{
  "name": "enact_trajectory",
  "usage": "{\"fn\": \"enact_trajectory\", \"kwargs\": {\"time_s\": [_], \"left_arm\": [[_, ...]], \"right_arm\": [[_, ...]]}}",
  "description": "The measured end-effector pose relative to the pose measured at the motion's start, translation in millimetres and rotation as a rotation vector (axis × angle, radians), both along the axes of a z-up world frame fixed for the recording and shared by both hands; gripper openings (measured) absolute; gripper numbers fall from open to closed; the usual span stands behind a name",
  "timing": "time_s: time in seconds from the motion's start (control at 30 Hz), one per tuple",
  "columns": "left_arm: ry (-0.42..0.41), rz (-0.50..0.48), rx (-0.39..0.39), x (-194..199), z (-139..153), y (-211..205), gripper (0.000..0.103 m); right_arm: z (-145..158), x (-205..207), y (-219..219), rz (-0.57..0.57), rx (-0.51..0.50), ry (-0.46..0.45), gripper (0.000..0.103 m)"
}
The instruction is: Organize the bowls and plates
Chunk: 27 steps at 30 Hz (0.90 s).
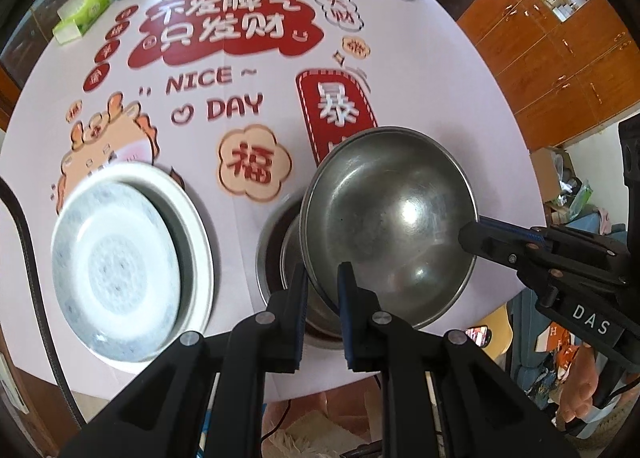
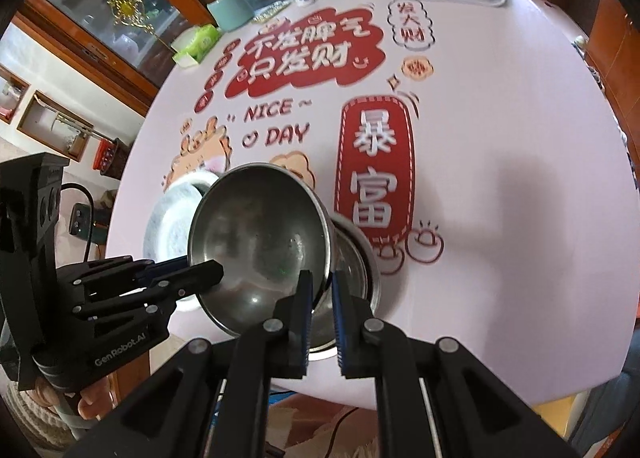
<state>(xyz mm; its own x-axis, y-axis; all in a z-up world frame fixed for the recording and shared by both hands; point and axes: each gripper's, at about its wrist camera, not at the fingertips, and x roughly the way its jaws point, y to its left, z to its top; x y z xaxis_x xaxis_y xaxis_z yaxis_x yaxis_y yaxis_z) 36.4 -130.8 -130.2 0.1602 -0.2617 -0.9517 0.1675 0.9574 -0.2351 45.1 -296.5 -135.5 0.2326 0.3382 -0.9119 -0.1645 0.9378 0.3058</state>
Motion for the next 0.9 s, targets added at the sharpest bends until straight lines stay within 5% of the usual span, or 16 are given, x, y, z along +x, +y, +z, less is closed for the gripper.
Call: {"fn": "enact_trajectory", "kwargs": {"time_s": [0.33,0.9], "left_arm": [[0.066,-0.007,0.025,-6.9,-33.4,-6.9,0.013],[0.083,-0.031,0.055,-3.6,-41.9,-13.1,0.013]], "right_arm": [[-29.7,-8.1,2.3,0.005,-0.041,0.049,0.009],[-41.2,-6.6,6.9,0.032,-0.086,0.078,0.010]]}}
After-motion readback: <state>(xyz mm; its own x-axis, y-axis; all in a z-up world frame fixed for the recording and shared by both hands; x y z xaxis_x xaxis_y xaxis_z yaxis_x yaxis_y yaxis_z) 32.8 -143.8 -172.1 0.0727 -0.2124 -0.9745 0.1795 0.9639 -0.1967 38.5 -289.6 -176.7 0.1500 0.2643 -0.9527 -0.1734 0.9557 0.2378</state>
